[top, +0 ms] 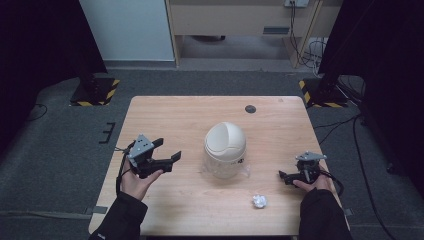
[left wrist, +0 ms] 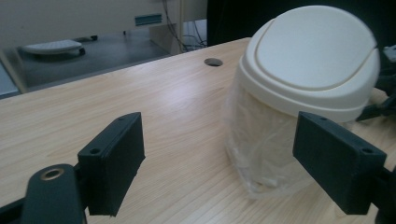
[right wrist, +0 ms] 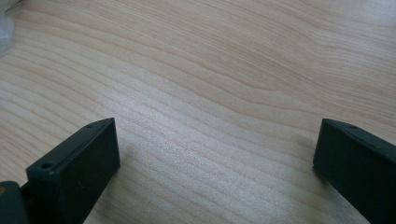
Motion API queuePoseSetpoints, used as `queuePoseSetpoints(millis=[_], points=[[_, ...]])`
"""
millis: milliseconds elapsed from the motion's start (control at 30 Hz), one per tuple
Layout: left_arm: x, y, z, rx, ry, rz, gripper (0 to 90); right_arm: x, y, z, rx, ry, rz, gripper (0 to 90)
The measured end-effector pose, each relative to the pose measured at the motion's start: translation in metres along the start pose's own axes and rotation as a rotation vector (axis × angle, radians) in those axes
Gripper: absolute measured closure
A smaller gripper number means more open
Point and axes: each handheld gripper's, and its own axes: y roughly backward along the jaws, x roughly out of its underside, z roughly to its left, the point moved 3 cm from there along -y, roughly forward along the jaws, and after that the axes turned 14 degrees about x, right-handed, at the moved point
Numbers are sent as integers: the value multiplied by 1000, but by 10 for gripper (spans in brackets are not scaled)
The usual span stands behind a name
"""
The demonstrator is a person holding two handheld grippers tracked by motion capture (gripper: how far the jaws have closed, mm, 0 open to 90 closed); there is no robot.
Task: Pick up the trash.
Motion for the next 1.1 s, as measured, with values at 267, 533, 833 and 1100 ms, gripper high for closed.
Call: queuePoseSetpoints(millis=[267,533,833,1100], points=[[-7,-7,-14,47,-18,-9,162,0,0,0,0,-1,1,7],[-7,-21,-25,83,-33,6,163,0,0,0,0,2,-2,6],[-10,-39,-39,137,-53,22,167,0,0,0,0,0,-1,6],[-23,-47,-43,163,-67,13,167,0,0,0,1,2,-2,6]])
